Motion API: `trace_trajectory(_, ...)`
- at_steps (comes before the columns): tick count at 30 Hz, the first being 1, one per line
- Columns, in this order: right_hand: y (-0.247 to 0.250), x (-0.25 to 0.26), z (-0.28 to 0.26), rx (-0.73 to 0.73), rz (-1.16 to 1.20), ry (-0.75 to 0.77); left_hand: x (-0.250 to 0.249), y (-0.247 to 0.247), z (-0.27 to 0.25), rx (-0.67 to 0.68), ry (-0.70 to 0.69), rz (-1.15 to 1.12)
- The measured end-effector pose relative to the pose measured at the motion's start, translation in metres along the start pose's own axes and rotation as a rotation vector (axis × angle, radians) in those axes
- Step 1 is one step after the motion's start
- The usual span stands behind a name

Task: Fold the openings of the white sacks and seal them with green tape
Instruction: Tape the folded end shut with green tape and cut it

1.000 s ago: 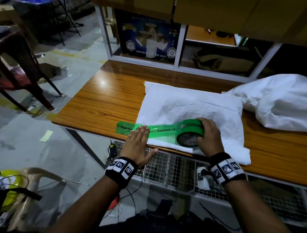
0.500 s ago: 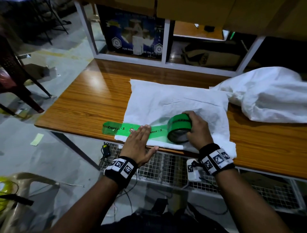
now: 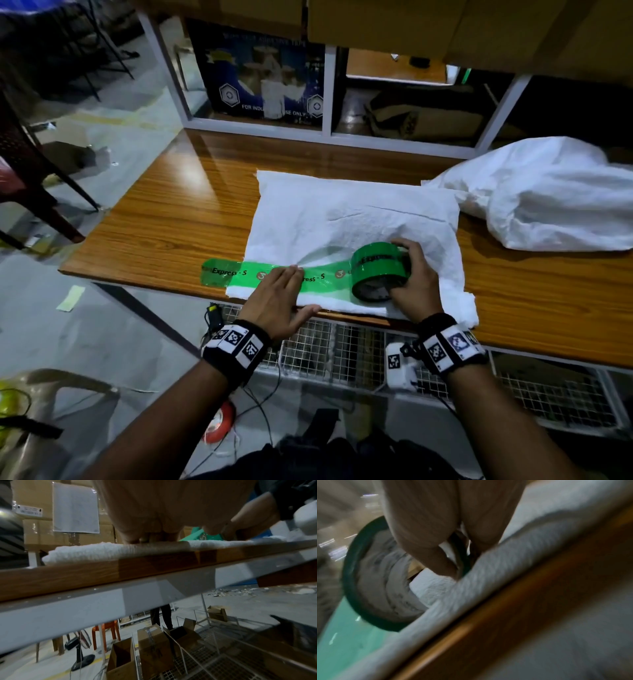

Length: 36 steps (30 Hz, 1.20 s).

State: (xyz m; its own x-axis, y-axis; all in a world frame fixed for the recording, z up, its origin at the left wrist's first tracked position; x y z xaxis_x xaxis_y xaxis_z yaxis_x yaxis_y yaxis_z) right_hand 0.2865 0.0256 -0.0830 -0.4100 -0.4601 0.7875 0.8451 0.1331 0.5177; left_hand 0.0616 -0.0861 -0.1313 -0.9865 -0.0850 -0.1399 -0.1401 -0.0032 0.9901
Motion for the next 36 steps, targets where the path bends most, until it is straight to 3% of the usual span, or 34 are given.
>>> trace_trajectory(5,-0.013,-0.010,-0.004,0.032,-0.037,-0.041,0.004,-0.013,0.001,0.008,0.080,0.056)
trace_trajectory(10,0.039,-0.007,0.016,-0.002,-0.297,0.079,0.013,-0.018,-0.005,0.030,0.087,0.053)
trace_trajectory(13,0.049,-0.022,0.013,0.093,-0.419,0.047,0.012,-0.016,-0.007,0.070,0.081,0.085)
trace_trajectory(18,0.050,-0.033,0.000,0.071,-0.352,-0.006,-0.015,0.001,0.004,-0.016,0.082,-0.012)
trace_trajectory(29,0.090,-0.029,0.001,0.109,-0.479,0.095,-0.023,-0.020,0.007,0.055,0.087,0.055)
trace_trajectory(33,0.095,-0.043,-0.012,-0.031,-0.347,0.000,-0.059,-0.013,0.011,0.022,0.025,0.007)
trace_trajectory(36,0.094,-0.051,-0.022,-0.085,-0.297,-0.019,-0.081,-0.026,0.017,0.083,0.039,-0.023)
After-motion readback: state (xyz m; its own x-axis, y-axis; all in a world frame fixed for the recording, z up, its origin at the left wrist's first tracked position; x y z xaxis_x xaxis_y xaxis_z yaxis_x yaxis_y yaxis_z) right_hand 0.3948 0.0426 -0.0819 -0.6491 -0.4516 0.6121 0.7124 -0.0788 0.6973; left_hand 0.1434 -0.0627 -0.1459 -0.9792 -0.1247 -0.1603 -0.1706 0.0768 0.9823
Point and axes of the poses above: each hand's wrist, its own z-axis towards the middle knuckle, its own y-axis out of the back of the hand, x = y × z, the point moved 10 cm from there along z, towards the middle knuckle, and after that the axes turned 8 degrees about y, right-handed, at the moved point
